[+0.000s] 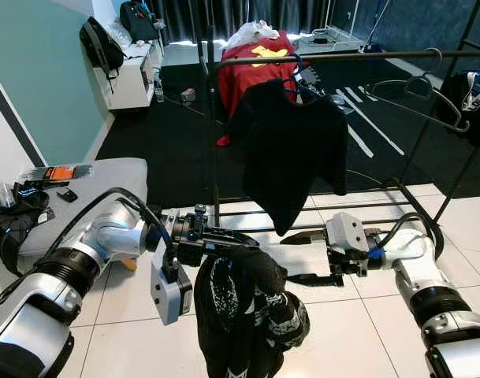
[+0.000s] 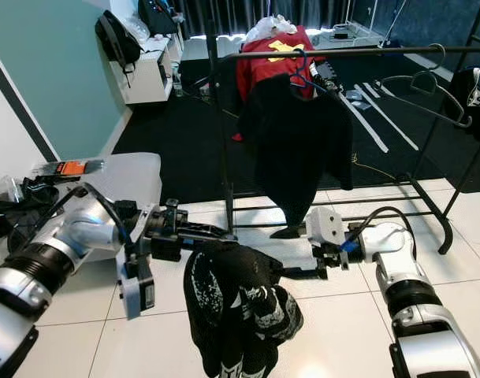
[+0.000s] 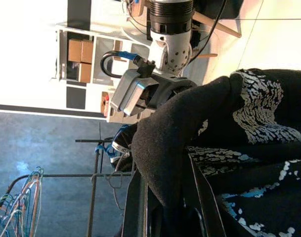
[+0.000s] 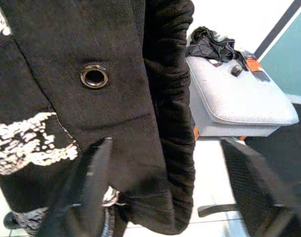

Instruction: Hang hanger

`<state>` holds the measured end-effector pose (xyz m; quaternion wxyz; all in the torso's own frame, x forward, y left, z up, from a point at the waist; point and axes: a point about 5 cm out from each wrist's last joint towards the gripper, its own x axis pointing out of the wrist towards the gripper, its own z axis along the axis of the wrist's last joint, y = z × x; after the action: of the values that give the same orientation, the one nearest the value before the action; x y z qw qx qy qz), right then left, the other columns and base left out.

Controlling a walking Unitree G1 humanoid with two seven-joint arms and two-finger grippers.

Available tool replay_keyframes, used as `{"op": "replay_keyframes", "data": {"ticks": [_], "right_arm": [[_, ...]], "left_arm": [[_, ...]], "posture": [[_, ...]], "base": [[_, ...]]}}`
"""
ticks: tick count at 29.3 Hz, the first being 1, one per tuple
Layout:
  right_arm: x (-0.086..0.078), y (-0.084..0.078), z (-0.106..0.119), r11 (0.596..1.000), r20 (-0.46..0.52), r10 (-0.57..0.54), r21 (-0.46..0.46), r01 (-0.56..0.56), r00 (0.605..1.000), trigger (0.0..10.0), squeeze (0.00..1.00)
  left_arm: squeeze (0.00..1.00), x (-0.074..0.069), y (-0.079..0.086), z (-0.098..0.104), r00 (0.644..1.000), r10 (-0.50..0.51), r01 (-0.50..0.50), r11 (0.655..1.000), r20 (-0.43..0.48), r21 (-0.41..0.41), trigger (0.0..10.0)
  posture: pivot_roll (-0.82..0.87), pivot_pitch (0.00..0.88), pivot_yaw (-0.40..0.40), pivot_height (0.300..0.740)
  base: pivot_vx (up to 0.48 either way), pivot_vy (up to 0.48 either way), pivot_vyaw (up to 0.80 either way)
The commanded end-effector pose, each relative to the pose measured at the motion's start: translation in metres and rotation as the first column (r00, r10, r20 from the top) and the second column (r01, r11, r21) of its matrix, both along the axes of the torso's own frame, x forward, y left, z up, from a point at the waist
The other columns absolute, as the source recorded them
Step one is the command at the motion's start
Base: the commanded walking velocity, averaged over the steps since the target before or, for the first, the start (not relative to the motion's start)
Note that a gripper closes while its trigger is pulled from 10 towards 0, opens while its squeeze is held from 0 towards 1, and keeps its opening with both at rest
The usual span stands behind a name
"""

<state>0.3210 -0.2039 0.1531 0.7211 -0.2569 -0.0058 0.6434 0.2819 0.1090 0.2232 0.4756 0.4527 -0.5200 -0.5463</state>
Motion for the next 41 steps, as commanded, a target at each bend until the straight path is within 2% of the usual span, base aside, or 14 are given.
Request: {"op": "replay_keyframes", "data": {"ticks": [1, 7, 12, 13, 14, 17, 18, 21, 23, 28, 30, 41], "right_arm": [[0.003, 0.003, 0.009, 1.000, 0.044, 0.022, -0.007, -0.022, 0.999, 10.0, 1.00], [0.009, -0.001, 0.027, 0.999, 0.135, -0.026, 0.043, 0.020, 0.990, 10.0, 1.00], [0.009, -0.003, 0.028, 0.998, 0.151, -0.038, 0.052, 0.030, 0.988, 10.0, 1.00], [0.008, -0.001, 0.023, 0.999, 0.137, -0.027, 0.033, 0.023, 0.990, 10.0, 0.69], [0.006, 0.003, 0.015, 1.000, 0.115, -0.007, 0.007, 0.006, 0.993, 10.0, 0.18], [0.004, 0.006, 0.010, 1.000, 0.101, 0.009, -0.010, -0.008, 0.995, 10.0, 0.18], [0.003, 0.011, 0.003, 0.999, 0.069, 0.039, -0.031, -0.037, 0.997, 10.0, 0.00], [0.003, 0.015, 0.000, 0.997, 0.049, 0.059, -0.042, -0.057, 0.997, 10.0, 0.00], [0.002, 0.021, -0.004, 0.992, 0.008, 0.109, -0.060, -0.108, 0.994, 10.0, 0.00], [0.000, 0.023, -0.005, 0.987, -0.004, 0.142, -0.077, -0.142, 0.990, 10.0, 0.00], [-0.003, 0.026, -0.010, 0.975, -0.012, 0.191, -0.114, -0.191, 0.982, 10.0, 0.00], [-0.013, 0.027, -0.022, 0.952, -0.072, 0.248, -0.166, -0.257, 0.966, 10.0, 0.00]], "left_arm": [[0.00, -0.002, -0.003, 0.011, 0.999, -0.030, 0.032, 0.998, 0.036, -0.045, 0.0], [0.00, -0.004, -0.002, 0.013, 0.998, -0.039, 0.042, 0.998, 0.049, -0.050, 0.0], [0.00, -0.005, -0.002, 0.014, 0.997, -0.046, 0.050, 0.997, 0.058, -0.057, 0.0], [0.00, -0.006, -0.004, 0.016, 0.996, -0.057, 0.061, 0.996, 0.066, -0.062, 0.0], [0.00, -0.006, -0.006, 0.019, 0.995, -0.068, 0.073, 0.995, 0.076, -0.069, 0.0], [0.00, -0.007, -0.007, 0.021, 0.994, -0.075, 0.081, 0.994, 0.083, -0.073, 0.0], [0.00, -0.007, -0.009, 0.024, 0.991, -0.090, 0.097, 0.993, 0.095, -0.071, 0.0], [0.00, -0.008, -0.010, 0.026, 0.990, -0.098, 0.106, 0.992, 0.102, -0.068, 0.0], [0.00, -0.007, -0.011, 0.028, 0.988, -0.108, 0.115, 0.992, 0.112, -0.056, 0.0], [0.00, -0.007, -0.012, 0.030, 0.987, -0.112, 0.119, 0.991, 0.116, -0.054, 0.0], [0.00, -0.009, -0.017, 0.032, 0.982, -0.136, 0.145, 0.988, 0.129, -0.061, 0.0], [0.00, -0.006, -0.018, 0.031, 0.984, -0.127, 0.135, 0.989, 0.121, -0.054, 0.0]], "posture": [[-0.04, 0.033, 0.029, 0.740], [-0.03, 0.033, 0.021, 0.740], [-0.03, 0.033, 0.025, 0.740], [-0.02, 0.034, 0.024, 0.740], [-0.01, 0.037, 0.027, 0.740], [-0.01, 0.037, 0.027, 0.740], [0.00, 0.034, 0.022, 0.740], [0.00, 0.033, 0.021, 0.740], [0.01, 0.035, 0.016, 0.740], [0.01, 0.035, 0.015, 0.740], [0.01, 0.035, 0.009, 0.740], [0.01, 0.039, 0.007, 0.740]], "base": [[0.000, 0.000, 0.00], [0.000, 0.000, 0.00], [0.000, 0.000, 0.00], [0.000, 0.000, 0.00], [0.000, 0.000, 0.00], [0.000, 0.000, 0.00], [0.000, 0.000, 0.00], [0.000, 0.000, 0.00], [0.000, 0.000, 0.00], [0.000, 0.000, 0.00], [0.000, 0.000, 0.00], [0.000, 0.000, 0.00]]}}
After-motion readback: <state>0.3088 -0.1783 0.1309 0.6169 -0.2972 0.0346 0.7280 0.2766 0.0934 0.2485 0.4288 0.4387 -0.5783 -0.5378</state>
